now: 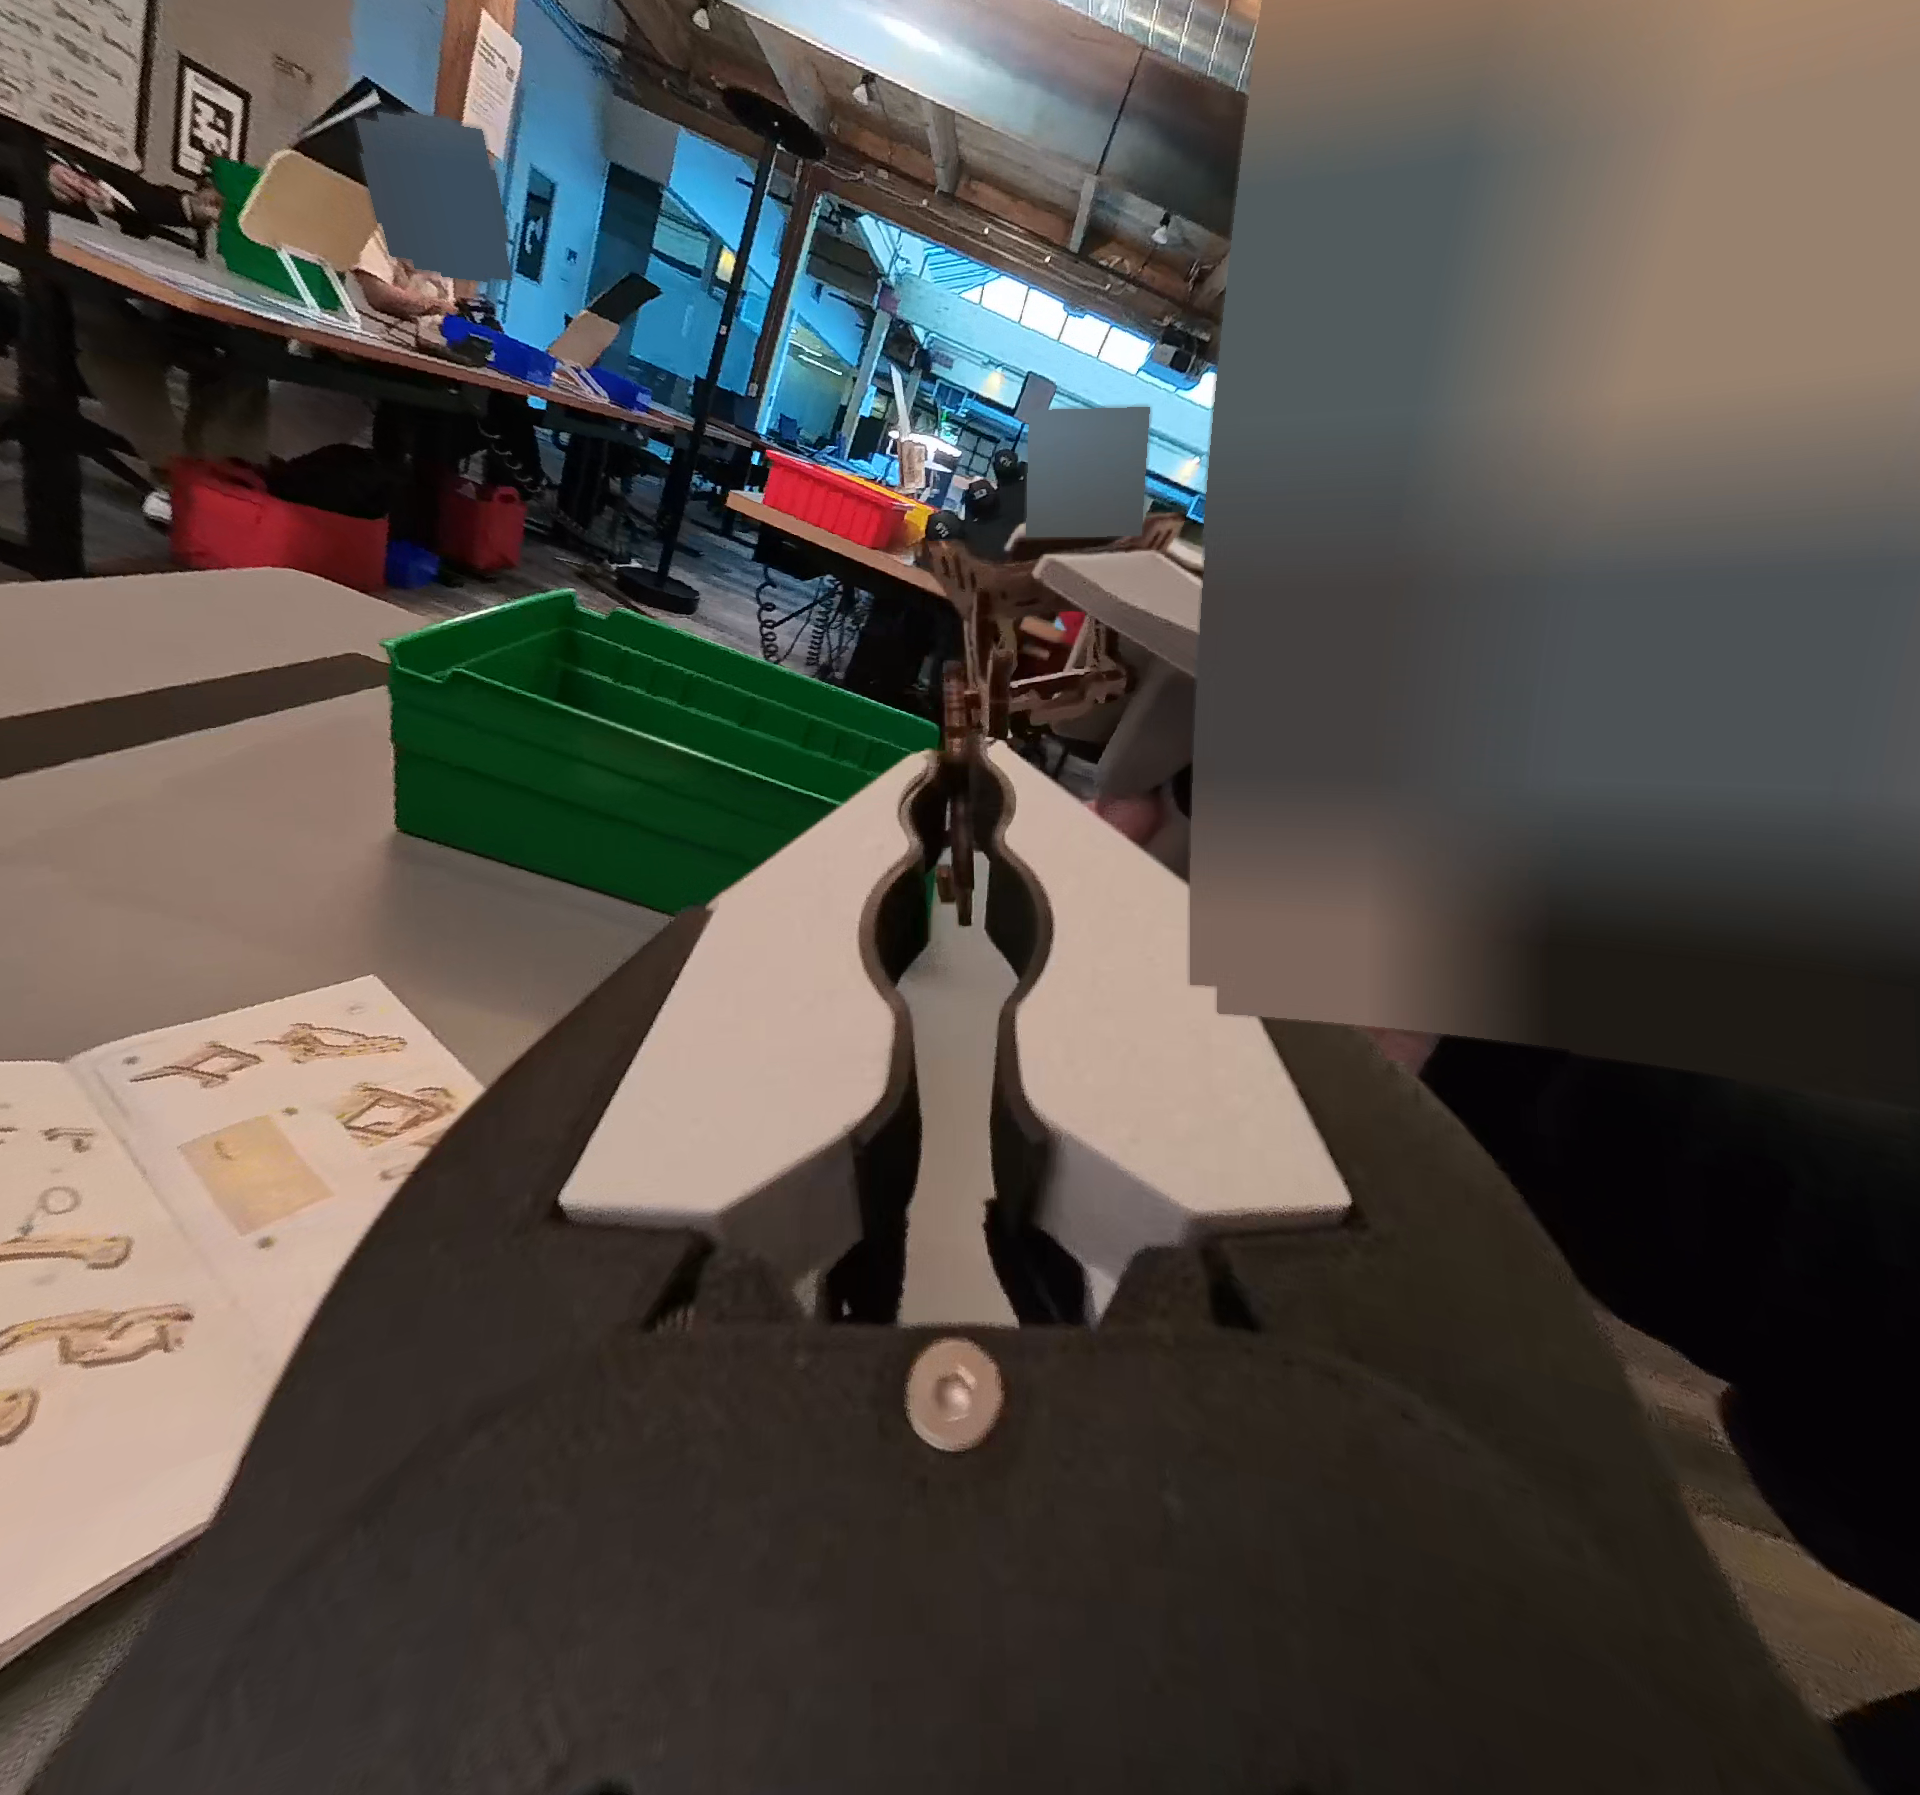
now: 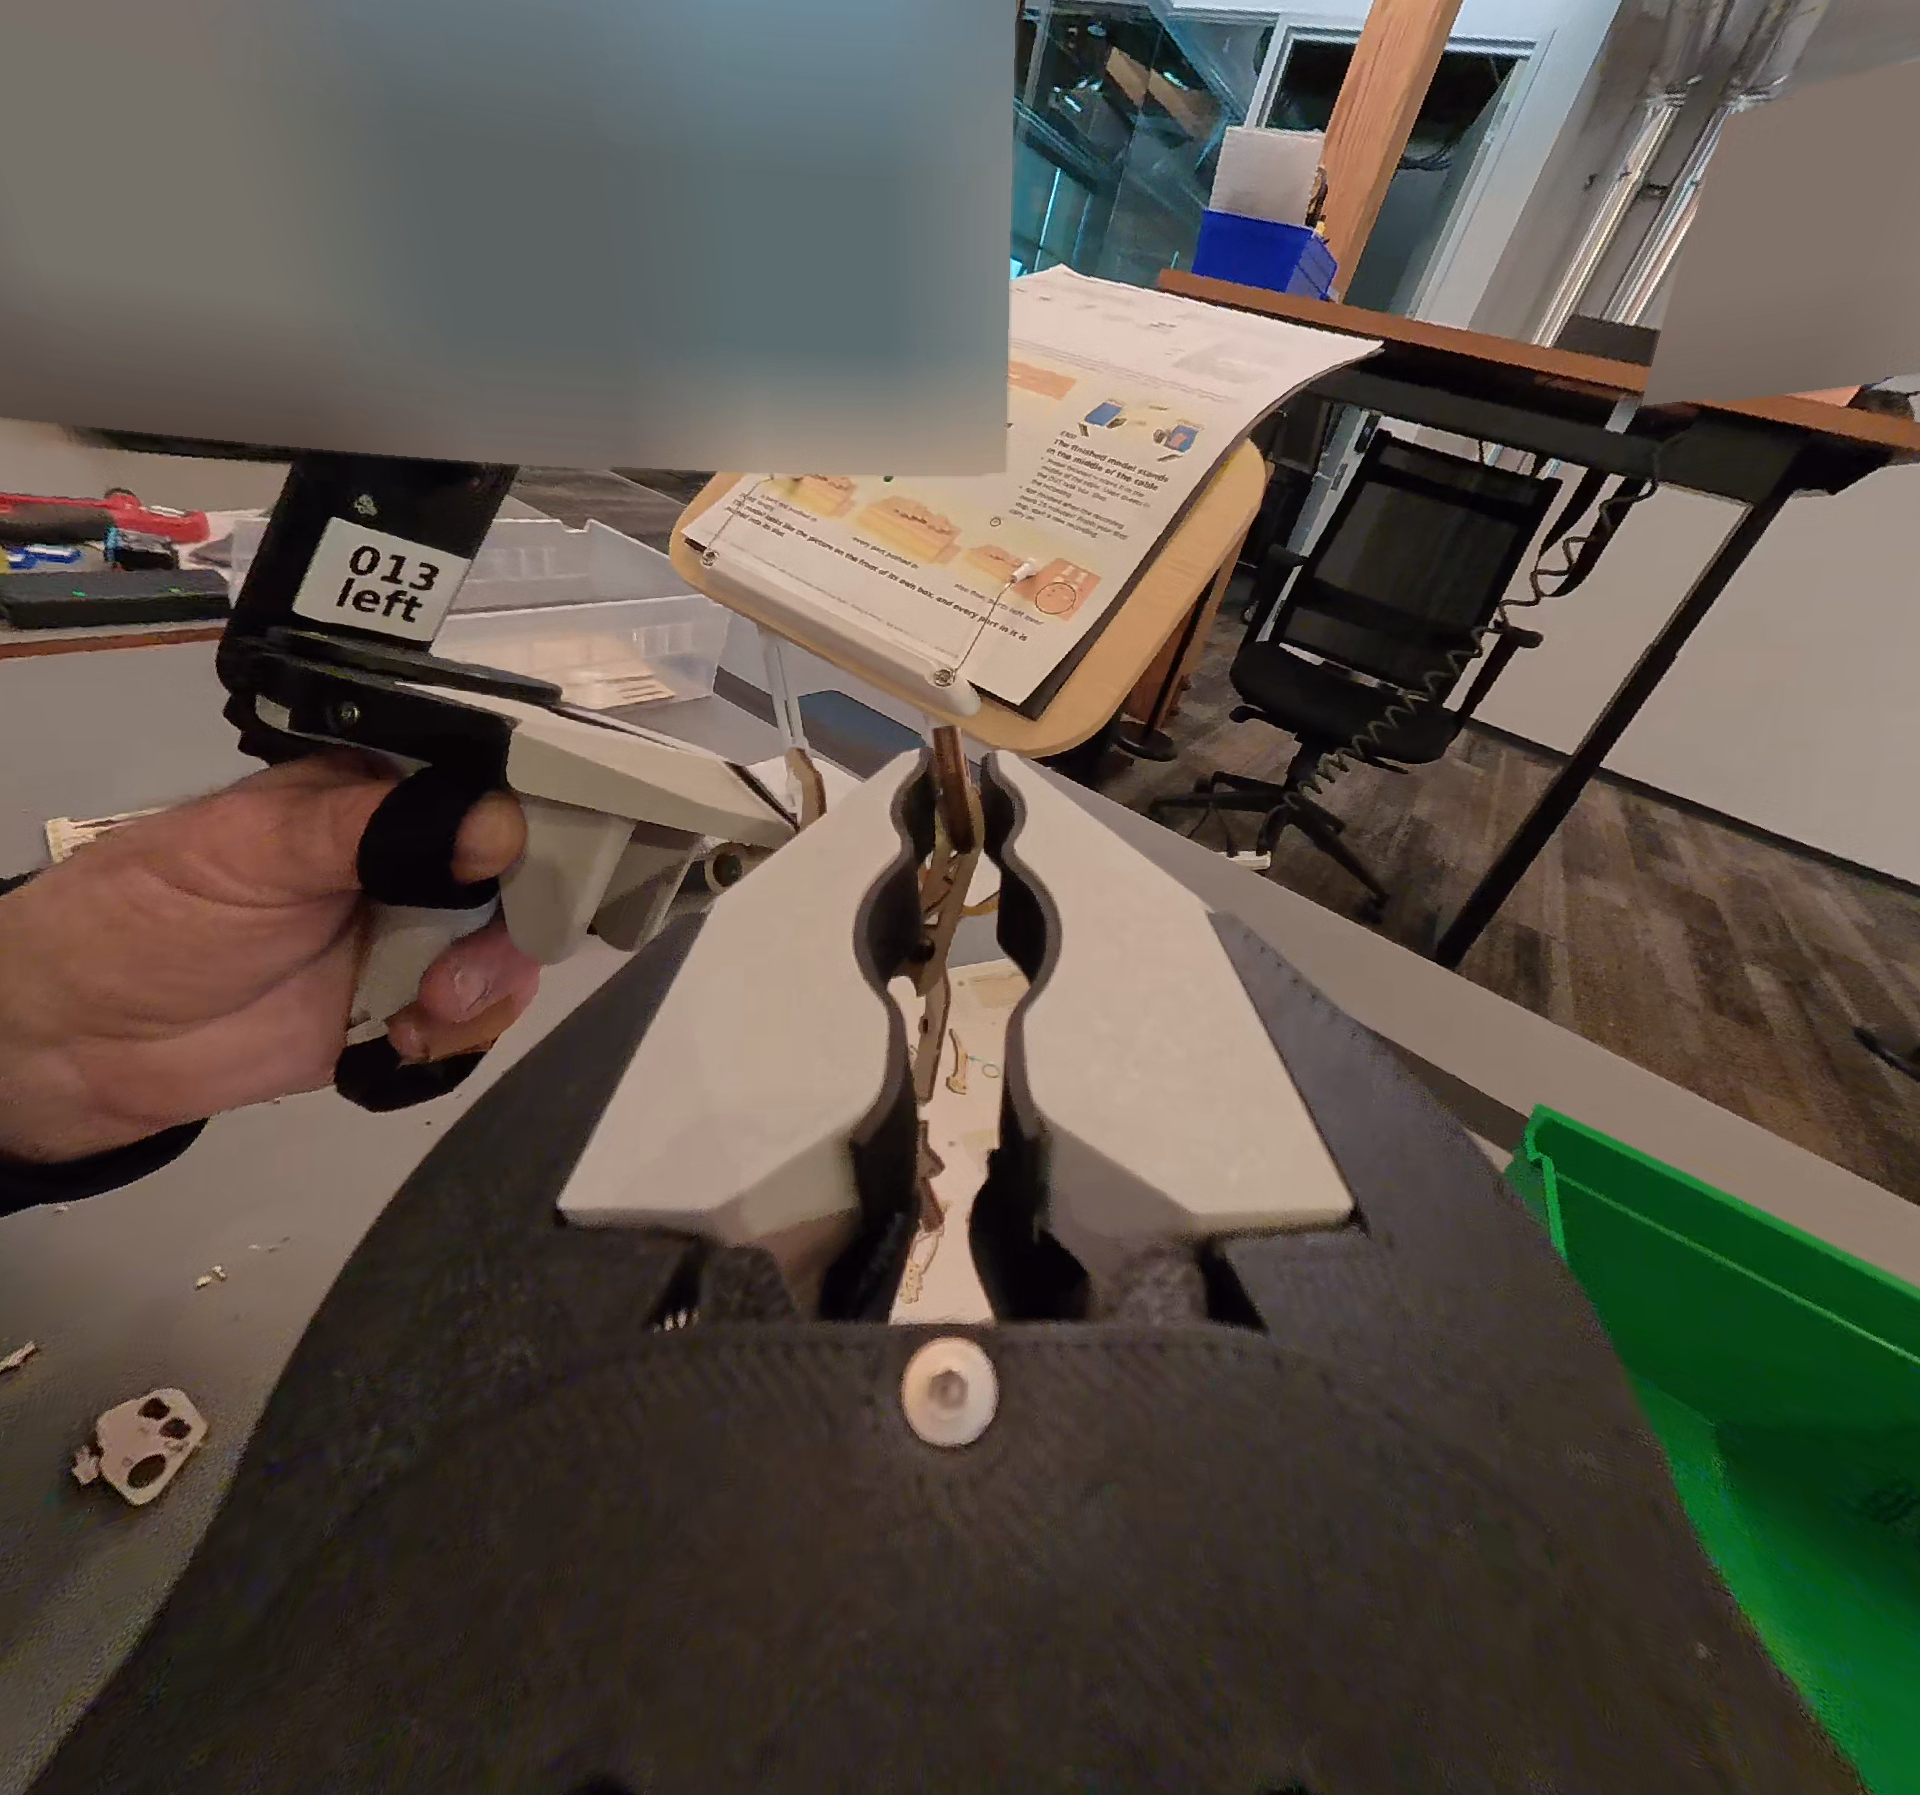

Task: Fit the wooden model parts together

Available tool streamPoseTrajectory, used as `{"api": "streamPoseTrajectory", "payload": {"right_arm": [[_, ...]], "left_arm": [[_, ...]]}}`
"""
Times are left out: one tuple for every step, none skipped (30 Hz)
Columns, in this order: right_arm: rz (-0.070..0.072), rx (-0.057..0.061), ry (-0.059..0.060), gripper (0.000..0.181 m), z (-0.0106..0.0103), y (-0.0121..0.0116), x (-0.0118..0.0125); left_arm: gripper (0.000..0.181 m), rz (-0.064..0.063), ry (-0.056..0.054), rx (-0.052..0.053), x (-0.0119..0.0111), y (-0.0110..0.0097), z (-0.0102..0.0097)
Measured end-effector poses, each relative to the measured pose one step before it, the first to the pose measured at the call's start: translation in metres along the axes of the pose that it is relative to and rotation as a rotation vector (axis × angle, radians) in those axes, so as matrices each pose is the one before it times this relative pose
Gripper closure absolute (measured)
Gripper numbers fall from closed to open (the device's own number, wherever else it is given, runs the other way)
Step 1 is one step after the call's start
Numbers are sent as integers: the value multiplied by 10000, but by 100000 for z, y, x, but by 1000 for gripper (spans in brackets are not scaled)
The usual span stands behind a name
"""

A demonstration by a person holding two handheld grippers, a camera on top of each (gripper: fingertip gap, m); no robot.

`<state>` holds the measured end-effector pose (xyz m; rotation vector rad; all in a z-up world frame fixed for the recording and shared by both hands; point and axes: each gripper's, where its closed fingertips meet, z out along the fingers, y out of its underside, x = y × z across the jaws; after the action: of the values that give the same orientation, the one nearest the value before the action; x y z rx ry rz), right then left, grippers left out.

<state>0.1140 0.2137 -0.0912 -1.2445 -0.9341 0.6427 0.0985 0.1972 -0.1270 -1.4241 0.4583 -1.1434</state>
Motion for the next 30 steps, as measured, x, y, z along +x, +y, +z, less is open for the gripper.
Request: {"api": "streamPoseTrajectory", "payload": {"right_arm": [[-55,13,35,177,34,-130,8],[-98,-22,37,177,68,-117,-33],[-178,-66,55,177,75,-55,-22],[-176,-40,35,177,60,-86,-46],[-100,-31,27,177,28,-77,-18],[-44,-23,39,177,22,-77,36],[-41,10,41,177,-2,-94,32],[-66,16,5,177,17,-102,-35],[-74,-36,-1,177,37,1,-47],[-52,-47,49,177,37,70,45],[-13,-7,46,177,0,22,78],[-44,21,1,177,5,-57,-15],[-96,-30,-11,177,29,-7,-65],[-135,-42,1,177,42,43,-73],[-42,-13,-20,177,43,57,-100],[59,37,-25,176,18,14,-71],[33,18,2,177,19,23,-5],[-50,-1,9,177,17,4,-3],[-83,9,13,177,3,-51,4],[-75,30,-1,177,2,-99,-40],[-78,7,-4,177,3,-53,-60],[-77,-16,-7,177,4,12,-64],[-48,-28,0,177,8,62,-47],[-21,-9,-6,177,-4,31,-54],[-4,16,-6,177,-1,-1,-33],[-2,-3,24,177,16,28,37],[-27,-21,33,177,15,46,50],[-64,-16,23,177,18,-11,20],[-91,-26,5,177,10,-39,-33],[-142,-74,17,177,39,38,-55]], "left_arm": [[181,-130,69,19,11,37,32],[181,-69,41,22,31,18,34],[181,-41,27,6,43,10,32],[180,-92,36,39,29,-39,15],[181,-169,78,45,16,-30,1],[180,-188,84,40,-17,-7,0],[181,-129,51,38,-39,-13,-19],[180,-79,24,20,-30,0,-5],[180,-15,-16,-27,-33,45,11],[180,-3,-16,-10,-21,32,21],[180,-34,27,-8,12,26,22],[180,-45,26,-4,1,30,3],[180,-71,29,49,8,-52,-10],[180,-89,19,33,-30,-27,-18],[180,-68,15,7,-52,26,-9],[180,-104,39,25,-18,-3,3],[180,-134,50,29,-19,1,-9],[180,-121,43,44,-29,-31,-11],[180,-67,52,25,7,-14,-10],[181,-119,66,63,57,-70,-16],[180,-157,58,72,9,-96,-41],[180,-116,32,44,-52,-37,-39],[181,-49,9,43,-51,-47,-39],[181,-47,6,53,-13,-88,-44],[180,-39,19,-2,-4,-13,-8],[180,5,14,-28,16,42,26],[180,21,-1,-12,35,64,31],[180,4,5,14,37,13,5],[180,2,6,10,26,-19,-8],[180,39,-19,0,-17,-35,-29]]}}
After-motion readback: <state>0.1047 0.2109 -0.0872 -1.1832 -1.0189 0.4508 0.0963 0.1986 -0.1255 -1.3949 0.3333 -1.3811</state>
